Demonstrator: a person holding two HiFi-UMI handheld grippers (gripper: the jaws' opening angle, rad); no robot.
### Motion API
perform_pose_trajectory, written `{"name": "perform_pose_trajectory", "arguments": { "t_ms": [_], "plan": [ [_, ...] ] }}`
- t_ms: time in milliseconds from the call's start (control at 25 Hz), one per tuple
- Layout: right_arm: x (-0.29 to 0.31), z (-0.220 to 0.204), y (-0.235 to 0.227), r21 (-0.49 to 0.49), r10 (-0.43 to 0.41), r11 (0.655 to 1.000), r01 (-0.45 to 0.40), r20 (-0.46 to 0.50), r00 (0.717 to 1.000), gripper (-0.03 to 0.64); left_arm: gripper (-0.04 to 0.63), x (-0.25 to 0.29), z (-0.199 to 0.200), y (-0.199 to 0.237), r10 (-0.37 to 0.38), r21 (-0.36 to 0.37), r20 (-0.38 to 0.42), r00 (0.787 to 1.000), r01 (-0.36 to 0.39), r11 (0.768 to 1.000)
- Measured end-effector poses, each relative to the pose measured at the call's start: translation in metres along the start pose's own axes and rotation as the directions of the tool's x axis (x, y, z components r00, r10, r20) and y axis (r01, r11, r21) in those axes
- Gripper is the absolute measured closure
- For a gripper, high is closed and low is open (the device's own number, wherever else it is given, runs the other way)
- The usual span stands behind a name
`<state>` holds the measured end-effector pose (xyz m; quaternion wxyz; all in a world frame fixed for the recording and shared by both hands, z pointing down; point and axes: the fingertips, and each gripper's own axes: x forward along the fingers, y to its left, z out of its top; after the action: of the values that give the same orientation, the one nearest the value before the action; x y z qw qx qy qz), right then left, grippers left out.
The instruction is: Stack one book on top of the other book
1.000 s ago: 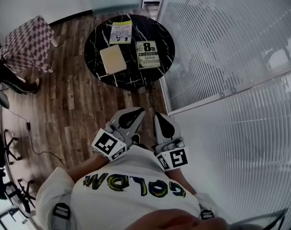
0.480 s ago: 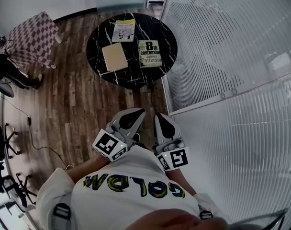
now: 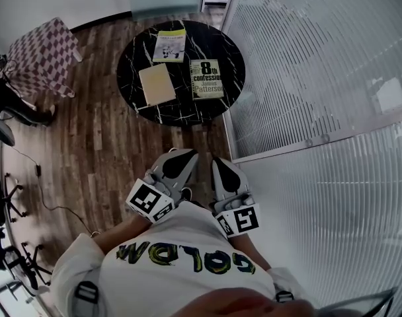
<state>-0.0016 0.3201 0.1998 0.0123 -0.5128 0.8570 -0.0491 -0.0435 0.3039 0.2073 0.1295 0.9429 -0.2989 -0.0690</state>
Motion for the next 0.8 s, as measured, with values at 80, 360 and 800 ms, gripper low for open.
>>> {"name": "perform_pose_trajectory", "arguments": {
  "t_ms": [80,360,800],
  "plan": [
    [0.013,0.0,-0.006,-0.004,-0.001,1.0,0.001,-0.005,1.0,0.615,0.594,0.007,0.004,0.012,0.0,-0.001,0.005,1.0,0.0,1.0],
    [0.067,0.004,-0.032,-0.015,-0.001,1.0,0.001,-0.013,1.0,0.615,0.594,0.04,0.016,0.063,0.005,-0.006,0.016,1.0,-0.005,1.0],
    [0.176,0.019,-0.071,-0.027,-0.013,1.0,0.013,-0.021,1.0,0.615,0.594,0.093,0.05,0.157,-0.024,-0.018,0.014,1.0,0.024,1.0]
  ]
}}
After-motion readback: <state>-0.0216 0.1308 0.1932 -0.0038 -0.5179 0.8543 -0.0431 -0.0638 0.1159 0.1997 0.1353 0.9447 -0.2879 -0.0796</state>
